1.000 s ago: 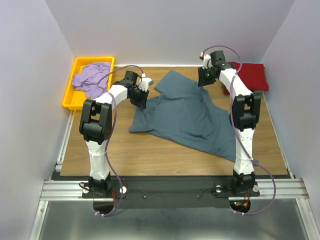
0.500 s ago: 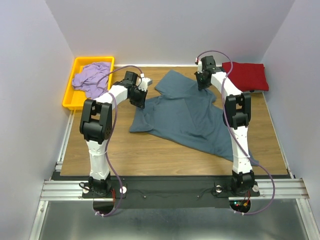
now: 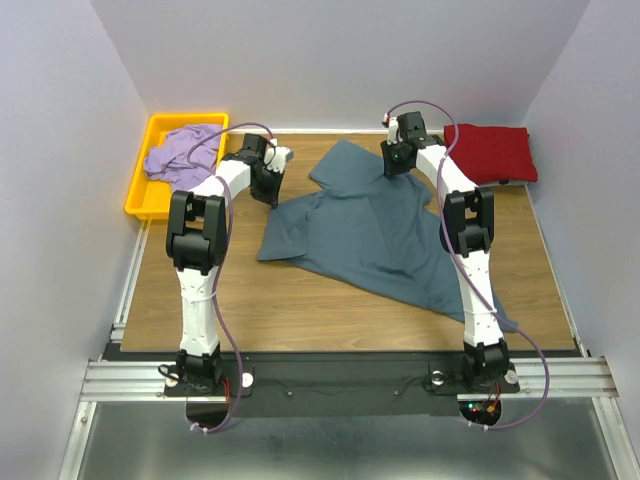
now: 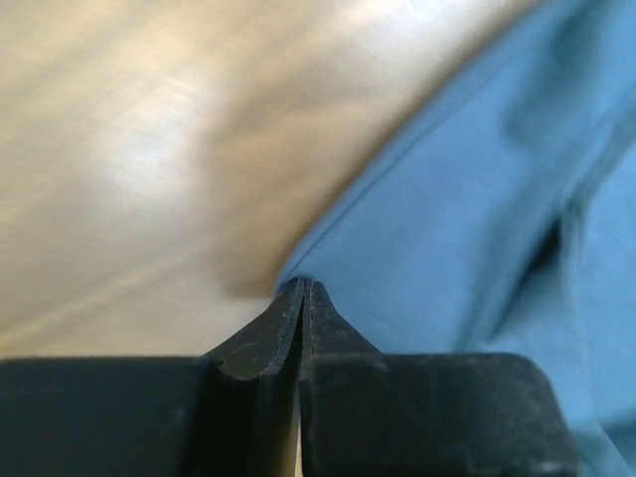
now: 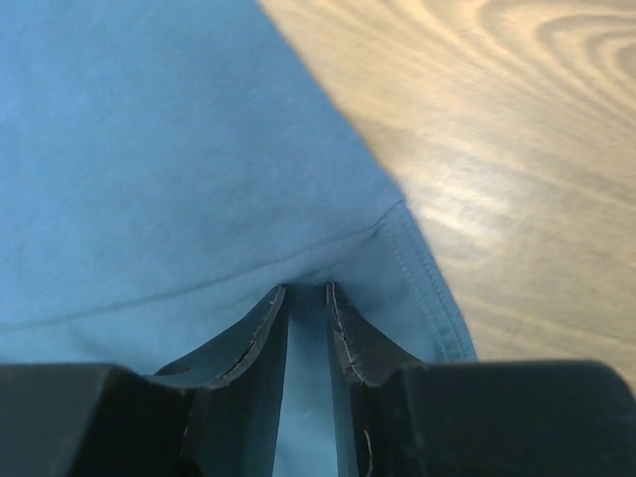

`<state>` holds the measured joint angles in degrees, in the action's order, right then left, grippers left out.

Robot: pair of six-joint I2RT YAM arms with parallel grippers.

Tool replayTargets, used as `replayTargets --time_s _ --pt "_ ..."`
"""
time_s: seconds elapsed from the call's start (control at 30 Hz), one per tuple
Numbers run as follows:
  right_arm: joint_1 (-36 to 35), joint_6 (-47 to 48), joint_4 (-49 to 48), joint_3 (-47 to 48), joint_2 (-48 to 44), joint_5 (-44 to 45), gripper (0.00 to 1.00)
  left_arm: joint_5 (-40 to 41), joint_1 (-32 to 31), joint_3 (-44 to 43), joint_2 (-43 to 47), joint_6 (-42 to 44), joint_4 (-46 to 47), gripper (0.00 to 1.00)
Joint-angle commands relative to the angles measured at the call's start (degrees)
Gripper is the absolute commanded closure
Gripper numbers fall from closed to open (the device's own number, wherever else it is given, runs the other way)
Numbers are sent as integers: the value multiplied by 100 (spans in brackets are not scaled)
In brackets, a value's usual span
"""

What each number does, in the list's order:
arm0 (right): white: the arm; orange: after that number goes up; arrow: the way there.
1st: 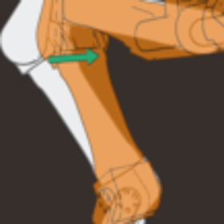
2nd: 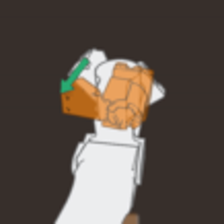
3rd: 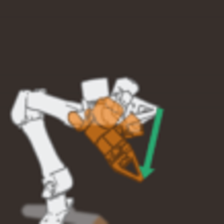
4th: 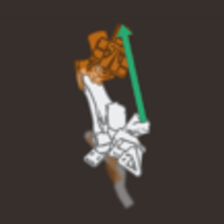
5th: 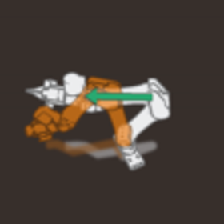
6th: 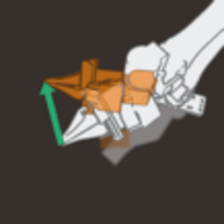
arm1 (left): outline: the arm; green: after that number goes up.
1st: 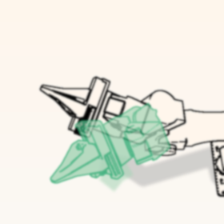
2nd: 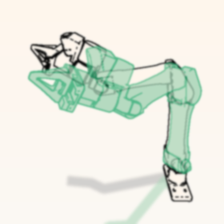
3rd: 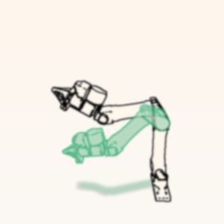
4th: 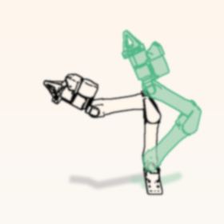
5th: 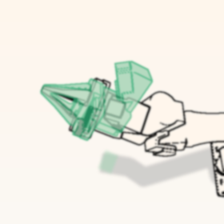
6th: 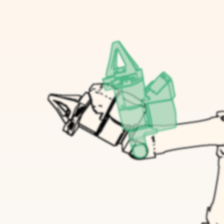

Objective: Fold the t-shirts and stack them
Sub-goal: Flatten the tshirt out

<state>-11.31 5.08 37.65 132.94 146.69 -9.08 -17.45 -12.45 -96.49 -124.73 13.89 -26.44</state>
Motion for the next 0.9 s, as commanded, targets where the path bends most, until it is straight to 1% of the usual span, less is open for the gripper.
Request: replayTargets --time_s 0.0,0.07,0.1,0.13,0.17,0.2,0.23,0.27,0.3,0.33,0.37,0.4,0.43,0.47,0.5,0.53,0.57,0.6,0.63,0.7,0.73,0.77,0.83,0.87 --pt "-20 -34 -109 231 404 669 72 225 207 -712 -244 193 -274 85" --pt "32 -42 -100 293 500 1134 72 295 278 -1169 -446 315 -353 82" --pt "59 -51 -100 302 518 1189 72 347 304 -1336 -526 360 -397 82" --pt "111 -42 -91 320 544 1259 72 383 348 -1747 -622 412 -537 82" --pt "138 -42 -91 311 562 1364 72 374 374 -1951 -693 465 -608 81" --pt "164 -16 -91 328 580 1522 72 322 409 -2144 -780 544 -669 77" --pt "243 1 -91 329 588 1584 72 87 471 -2364 -773 605 -766 74" --pt "287 10 -91 311 571 1628 72 -72 489 -2357 -625 702 -810 69" --pt "340 19 -91 302 554 1646 72 -213 515 -2357 -493 755 -837 66" --pt "453 37 -91 302 545 1664 72 -467 524 -2035 -317 782 -819 64" --pt "498 63 -91 302 536 1690 72 -530 524 -1771 -115 791 -758 63" --pt "542 89 -91 320 544 1716 72 -601 524 -1481 348 782 -688 58" --pt "594 98 -82 328 527 1699 72 -715 524 -826 596 738 -540 55" --pt "691 107 -91 337 518 1630 72 -750 524 -497 1034 712 -477 48" --pt "718 107 -91 346 501 1533 72 -777 524 -181 1238 659 -407 48" --pt "744 116 -100 311 440 1436 70 -873 533 440 1423 546 -241 46" --pt "744 151 -109 294 396 1331 68 -935 515 725 1590 492 -161 46" --pt "744 125 -100 302 352 1226 67 -996 507 963 1844 448 -117 40" --pt "744 90 -100 302 299 937 60 -1049 480 1357 1916 370 23 40" --pt "727 -77 -100 276 53 454 52 -1190 445 1632 2005 194 147 39" --pt "736 -138 -91 258 -52 251 45 -1338 428 1772 2014 141 235 39" --pt "736 -139 -100 180 -375 66 43 -1366 419 1800 1996 97 288 39" --pt "736 -262 -100 -49 -702 -365 43 -1480 410 1757 1944 -9 349 39" --pt "736 -271 -100 -154 -1017 -523 43 -1498 410 1721 1900 -27 367 39"
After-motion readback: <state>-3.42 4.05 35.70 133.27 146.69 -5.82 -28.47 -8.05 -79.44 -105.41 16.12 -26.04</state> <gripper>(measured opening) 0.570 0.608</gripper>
